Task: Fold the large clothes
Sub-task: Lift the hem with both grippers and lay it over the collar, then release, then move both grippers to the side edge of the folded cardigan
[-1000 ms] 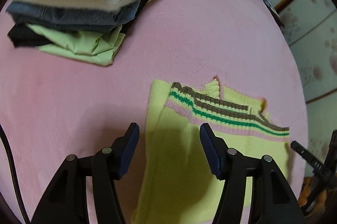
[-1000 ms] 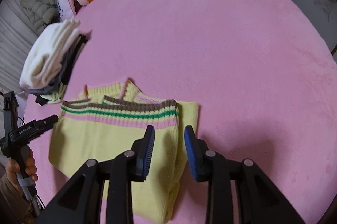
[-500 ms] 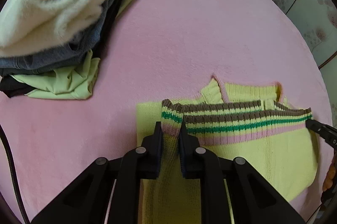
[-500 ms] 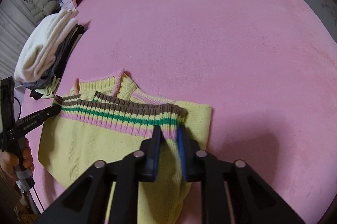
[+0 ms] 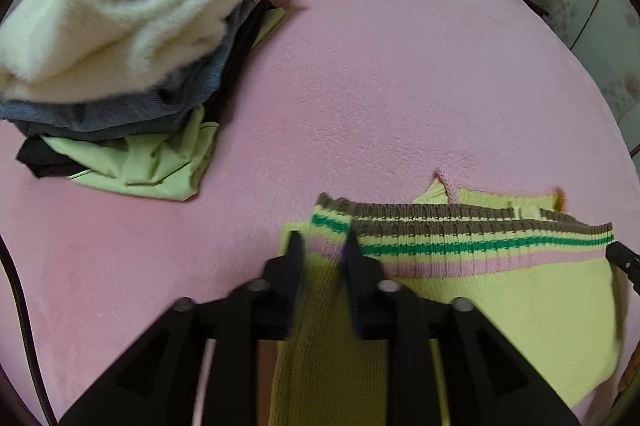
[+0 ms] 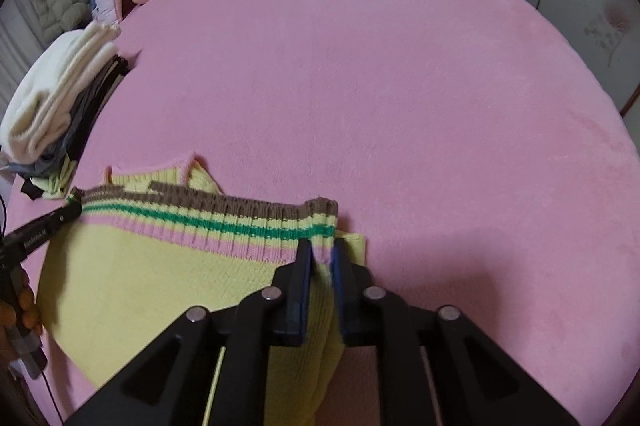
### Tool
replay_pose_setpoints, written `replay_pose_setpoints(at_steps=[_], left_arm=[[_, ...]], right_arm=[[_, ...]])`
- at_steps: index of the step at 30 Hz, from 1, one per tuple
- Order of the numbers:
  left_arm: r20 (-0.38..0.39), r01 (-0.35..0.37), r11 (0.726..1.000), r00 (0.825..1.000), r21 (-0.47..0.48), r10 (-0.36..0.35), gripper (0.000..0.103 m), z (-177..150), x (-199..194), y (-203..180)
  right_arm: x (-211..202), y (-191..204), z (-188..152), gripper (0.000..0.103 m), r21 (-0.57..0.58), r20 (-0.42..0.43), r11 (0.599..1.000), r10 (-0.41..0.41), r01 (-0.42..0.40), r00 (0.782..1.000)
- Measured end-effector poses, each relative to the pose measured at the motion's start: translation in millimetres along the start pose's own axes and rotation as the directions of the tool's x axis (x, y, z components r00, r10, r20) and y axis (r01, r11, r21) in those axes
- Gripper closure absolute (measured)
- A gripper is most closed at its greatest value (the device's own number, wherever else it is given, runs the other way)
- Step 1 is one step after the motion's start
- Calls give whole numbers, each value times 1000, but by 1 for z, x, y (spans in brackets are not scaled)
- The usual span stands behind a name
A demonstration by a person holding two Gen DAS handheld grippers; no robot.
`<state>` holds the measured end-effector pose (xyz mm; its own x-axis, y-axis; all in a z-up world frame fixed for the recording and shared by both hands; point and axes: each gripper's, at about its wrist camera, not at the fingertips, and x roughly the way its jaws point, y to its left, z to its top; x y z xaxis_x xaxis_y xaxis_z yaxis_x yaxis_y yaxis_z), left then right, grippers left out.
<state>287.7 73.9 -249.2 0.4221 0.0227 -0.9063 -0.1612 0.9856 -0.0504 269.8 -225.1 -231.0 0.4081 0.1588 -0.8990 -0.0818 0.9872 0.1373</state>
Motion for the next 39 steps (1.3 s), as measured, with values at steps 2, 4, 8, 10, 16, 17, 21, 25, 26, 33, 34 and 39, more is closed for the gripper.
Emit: replay_pose_setpoints(at_steps=[2,4,8,10,16,17,21,25,26,33,34,39], left_arm=[[37,-23,1000,999,7,22,65,1,-22,-5],[110,1,1000,994,13,-3,61,-6,-49,-12],[172,71,997,982,18,-73,54,-32,-77,-31],[143,82,996,986,15,-84,54,-42,-69,-39],[76,33,999,996,21,-35,54,-80,-39,-30],[85,44,998,995,38,-47,53,-82,-39,-28],[82,53,997,995,65,-58,50,-83,-42,-28],[66,65,997,995,51,-68,49,-73,-35,-25],[56,61,997,996,49,-64,48,-73,-34,-26],[10,62,997,998,43,-63,26,-67,-50,-28],[7,67,997,998,37,-68,24,-65,-57,-27],[-9,82,997,997,5,-82,19,-62,-85,-21]], right_arm=[[-20,7,0,81,-11,38,999,-42,43,998],[-43,17,-3,74,-15,91,999,-29,31,995],[-71,51,-18,73,-42,130,994,101,-96,986],[-67,71,-28,73,-63,99,987,153,-148,983],[-36,92,-64,73,-130,25,988,86,-82,996],[-33,85,-68,74,-130,27,990,56,-52,998],[-41,46,-78,83,-112,47,992,68,-63,997],[-47,32,-79,83,-112,60,994,12,-5,998],[-49,28,-78,83,-91,57,996,18,-13,998],[-61,42,-75,80,4,36,1000,27,-27,999],[-65,43,-75,80,14,38,999,35,-35,999],[-89,59,-78,79,36,51,998,56,-58,997]])
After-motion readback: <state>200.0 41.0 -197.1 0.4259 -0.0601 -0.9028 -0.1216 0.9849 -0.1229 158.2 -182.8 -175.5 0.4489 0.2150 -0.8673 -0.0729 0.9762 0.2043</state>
